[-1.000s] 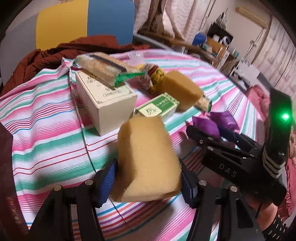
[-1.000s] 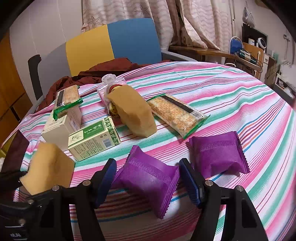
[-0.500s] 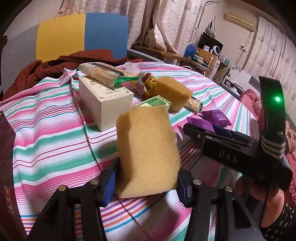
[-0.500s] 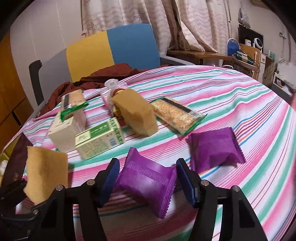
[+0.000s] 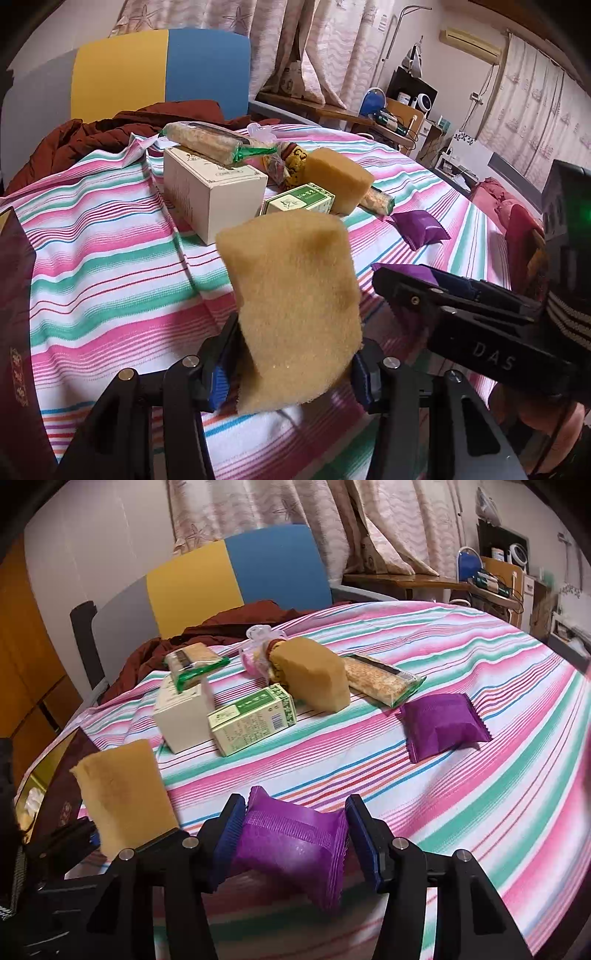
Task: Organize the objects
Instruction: 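Grasp the purple snack packet with the right tool, then carry the yellow sponge and purple packet over the gold tray with both tools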
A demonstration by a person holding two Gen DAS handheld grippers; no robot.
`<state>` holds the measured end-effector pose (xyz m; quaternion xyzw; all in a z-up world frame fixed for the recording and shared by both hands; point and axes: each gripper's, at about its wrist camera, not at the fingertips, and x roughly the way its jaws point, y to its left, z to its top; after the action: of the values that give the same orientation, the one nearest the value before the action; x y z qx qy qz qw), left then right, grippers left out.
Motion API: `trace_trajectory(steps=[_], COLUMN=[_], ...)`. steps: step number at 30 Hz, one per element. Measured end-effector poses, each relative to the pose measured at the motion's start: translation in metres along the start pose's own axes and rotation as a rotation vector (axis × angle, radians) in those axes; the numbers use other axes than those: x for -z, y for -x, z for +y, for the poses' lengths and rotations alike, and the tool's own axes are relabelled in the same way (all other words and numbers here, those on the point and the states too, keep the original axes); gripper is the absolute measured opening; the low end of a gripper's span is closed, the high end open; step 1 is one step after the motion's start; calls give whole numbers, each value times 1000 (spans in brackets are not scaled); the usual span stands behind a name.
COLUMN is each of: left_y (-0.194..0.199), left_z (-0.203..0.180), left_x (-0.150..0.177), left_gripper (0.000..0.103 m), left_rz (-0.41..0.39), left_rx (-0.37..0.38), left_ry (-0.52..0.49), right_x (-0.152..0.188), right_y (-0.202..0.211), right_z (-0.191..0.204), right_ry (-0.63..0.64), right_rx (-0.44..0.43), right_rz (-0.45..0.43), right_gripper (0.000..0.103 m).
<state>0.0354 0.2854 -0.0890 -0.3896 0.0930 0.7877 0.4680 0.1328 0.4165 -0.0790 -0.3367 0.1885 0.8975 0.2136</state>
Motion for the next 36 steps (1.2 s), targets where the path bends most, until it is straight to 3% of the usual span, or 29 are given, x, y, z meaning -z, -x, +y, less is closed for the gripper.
trace_trajectory(steps=[5, 8, 17, 28, 36], left_y=[11, 25, 71, 163, 192], left_z=[-4, 1, 14, 60, 108], left_x=[4, 7, 18, 28, 52], left_gripper=[50, 50, 50, 50, 51], left_rz=[4, -6, -8, -151, -123], left_rx=[-16, 45, 130, 5, -168], left_ry=[-13, 43, 112, 148, 183], right_x=[-2, -3, -5, -20, -9], right_y=[10, 18, 30, 66, 71], right_z=[-3, 1, 36, 106, 183], right_ry=[-37, -39, -12, 67, 266], right_rx=[-9, -26, -110, -289, -412], right_rz=[4, -2, -9, -58, -34], right_gripper=[57, 57, 57, 57, 57])
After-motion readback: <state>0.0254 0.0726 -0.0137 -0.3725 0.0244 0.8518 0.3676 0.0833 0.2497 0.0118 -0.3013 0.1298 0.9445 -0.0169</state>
